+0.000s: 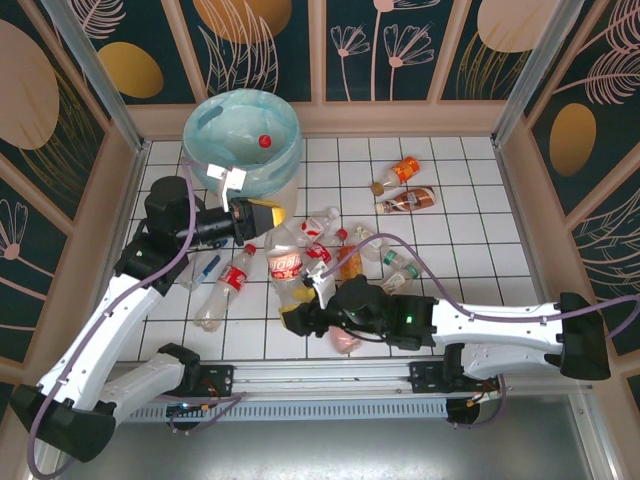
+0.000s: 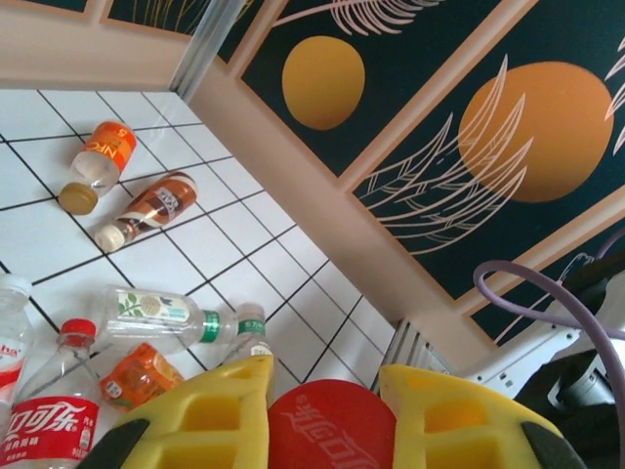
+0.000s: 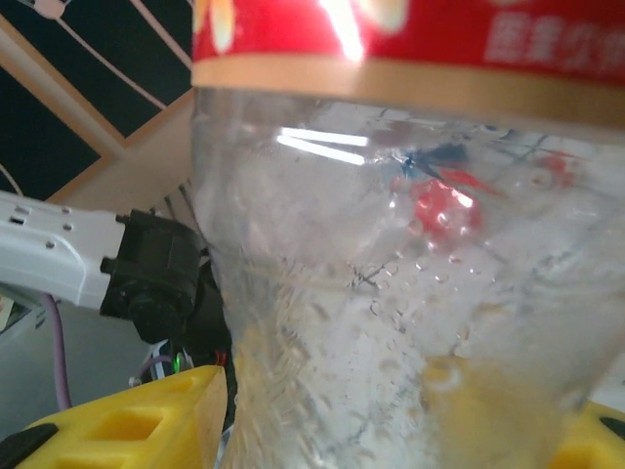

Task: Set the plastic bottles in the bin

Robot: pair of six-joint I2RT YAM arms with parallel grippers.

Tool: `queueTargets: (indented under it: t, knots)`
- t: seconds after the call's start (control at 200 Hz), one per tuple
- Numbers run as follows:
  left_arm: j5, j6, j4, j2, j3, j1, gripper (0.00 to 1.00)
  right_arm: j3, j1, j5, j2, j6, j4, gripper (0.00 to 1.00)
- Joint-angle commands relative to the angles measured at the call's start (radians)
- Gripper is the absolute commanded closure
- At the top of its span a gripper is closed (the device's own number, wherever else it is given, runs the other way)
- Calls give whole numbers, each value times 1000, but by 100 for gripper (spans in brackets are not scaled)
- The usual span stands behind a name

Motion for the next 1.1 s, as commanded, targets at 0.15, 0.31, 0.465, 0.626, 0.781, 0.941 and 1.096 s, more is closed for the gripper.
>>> queueTargets:
  t: [0.15,0.31,0.465,0.626,0.781,0.941,1.096]
  knots:
    - [-201,5,-15,53,241,1,100,282,-4,200,36,-100,-188,9]
    - [-457,42,-78,136,508,1,100,458,-34,322,69,-219,-251,4]
    - [-785,130,-156,258,769,1,100,527,-83,457,76,-354,-174,1]
    - [-1058,262,-151,382,946,3,100,541,-162,422,93,-438,-110,1]
    - [-1186,391,-162,547,1123,20,100,554,-212,334,118,-451,-98,1]
    - [-1215,441,-147,661,1155,78,100,567,-212,302,145,-469,-100,1]
    - [-1169,504,4,682,999,104,100,567,-212,273,162,-449,-113,1]
